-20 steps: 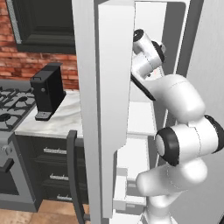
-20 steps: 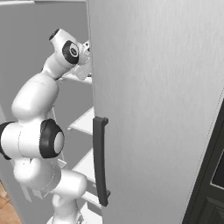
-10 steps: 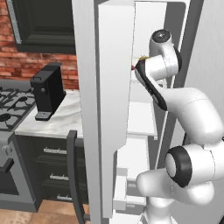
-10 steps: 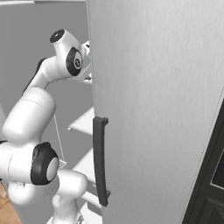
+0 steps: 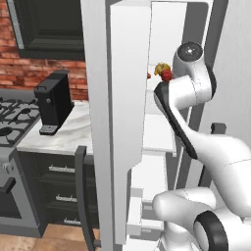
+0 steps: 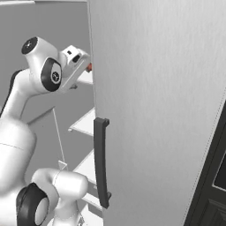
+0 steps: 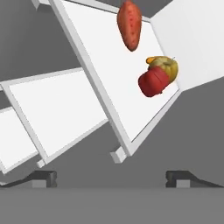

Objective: Take the bell pepper and squash from the second highest rack and move them to the highest rack where the carrot and sweet potato are located, to maximize freezer space. Close the freezer door after rearranging.

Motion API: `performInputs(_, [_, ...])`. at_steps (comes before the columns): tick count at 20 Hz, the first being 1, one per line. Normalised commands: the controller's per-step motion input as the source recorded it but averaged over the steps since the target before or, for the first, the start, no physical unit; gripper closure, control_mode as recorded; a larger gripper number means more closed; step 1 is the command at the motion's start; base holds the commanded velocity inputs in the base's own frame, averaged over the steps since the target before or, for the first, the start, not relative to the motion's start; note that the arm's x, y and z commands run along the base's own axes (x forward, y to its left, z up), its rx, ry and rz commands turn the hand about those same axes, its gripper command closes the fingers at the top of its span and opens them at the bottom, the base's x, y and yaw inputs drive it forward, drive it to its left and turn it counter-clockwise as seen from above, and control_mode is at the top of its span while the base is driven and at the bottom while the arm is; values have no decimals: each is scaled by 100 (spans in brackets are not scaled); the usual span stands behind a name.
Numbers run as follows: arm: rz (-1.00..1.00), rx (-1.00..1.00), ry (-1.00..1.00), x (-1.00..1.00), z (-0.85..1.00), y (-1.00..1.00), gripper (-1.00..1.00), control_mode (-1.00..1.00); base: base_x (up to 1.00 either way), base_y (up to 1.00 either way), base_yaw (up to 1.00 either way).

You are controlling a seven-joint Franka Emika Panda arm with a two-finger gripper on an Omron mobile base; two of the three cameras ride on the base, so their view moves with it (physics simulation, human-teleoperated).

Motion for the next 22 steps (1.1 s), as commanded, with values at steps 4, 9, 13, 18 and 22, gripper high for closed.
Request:
performInputs(4, [0,0,0,-100,4,9,-100,-100,0,0,0])
performInputs(9, [0,0,0,-100,0,4,-100,-100,0,0,0])
performInputs(13, [0,0,0,-99,0,4,-100,-100,0,0,0])
performInputs(18, [0,0,0,-97,-2,0,-100,-100,0,0,0])
performInputs(22, [0,0,0,0,0,0,-100,100,-100,3,0])
